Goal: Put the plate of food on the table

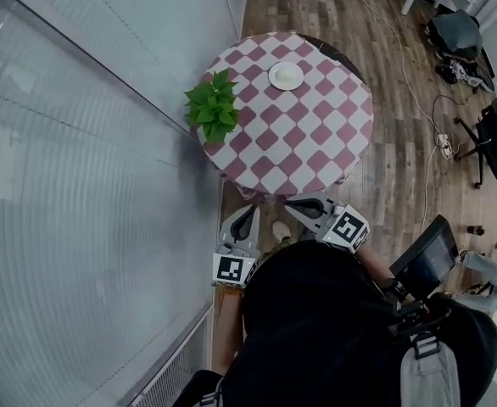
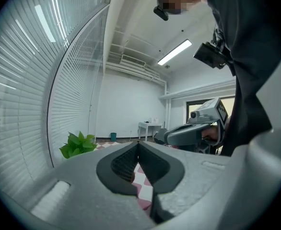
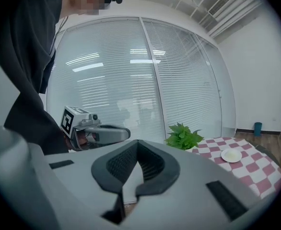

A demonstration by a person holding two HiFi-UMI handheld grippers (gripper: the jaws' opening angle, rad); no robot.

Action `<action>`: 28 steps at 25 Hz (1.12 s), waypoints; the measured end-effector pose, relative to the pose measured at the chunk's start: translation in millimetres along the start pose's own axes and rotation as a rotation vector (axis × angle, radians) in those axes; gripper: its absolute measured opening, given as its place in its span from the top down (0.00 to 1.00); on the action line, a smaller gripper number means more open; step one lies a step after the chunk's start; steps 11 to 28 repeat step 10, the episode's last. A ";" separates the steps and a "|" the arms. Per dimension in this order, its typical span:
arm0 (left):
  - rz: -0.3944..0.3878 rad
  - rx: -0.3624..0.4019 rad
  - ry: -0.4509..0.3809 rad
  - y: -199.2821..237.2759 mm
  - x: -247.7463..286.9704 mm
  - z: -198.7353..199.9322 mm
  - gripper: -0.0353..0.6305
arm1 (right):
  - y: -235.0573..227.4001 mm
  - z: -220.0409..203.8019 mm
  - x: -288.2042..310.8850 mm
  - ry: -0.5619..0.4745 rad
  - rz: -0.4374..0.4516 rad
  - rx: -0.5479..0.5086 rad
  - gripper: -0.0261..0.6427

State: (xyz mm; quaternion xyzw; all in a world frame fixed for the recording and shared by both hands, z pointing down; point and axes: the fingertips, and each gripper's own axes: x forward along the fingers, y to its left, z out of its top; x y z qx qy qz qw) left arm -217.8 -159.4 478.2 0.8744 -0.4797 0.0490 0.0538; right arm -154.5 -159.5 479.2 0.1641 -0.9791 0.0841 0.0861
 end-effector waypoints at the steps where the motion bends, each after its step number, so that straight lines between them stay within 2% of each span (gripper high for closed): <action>1: -0.001 -0.004 -0.002 -1.6 1.1 1.2 0.94 | 0.9 0.8 -0.1 -0.002 0.005 0.010 0.95; 6: 0.002 -0.031 -0.005 -6.3 0.7 -4.9 0.94 | 3.9 -2.4 3.4 -0.003 0.025 0.025 0.95; 10: 0.010 -0.043 0.023 -6.4 -0.6 -16.7 0.94 | 0.0 -9.0 6.5 0.005 0.034 0.040 0.95; 28: 0.010 -0.043 0.023 -6.4 -0.6 -16.7 0.94 | 0.0 -9.0 6.5 0.005 0.034 0.040 0.95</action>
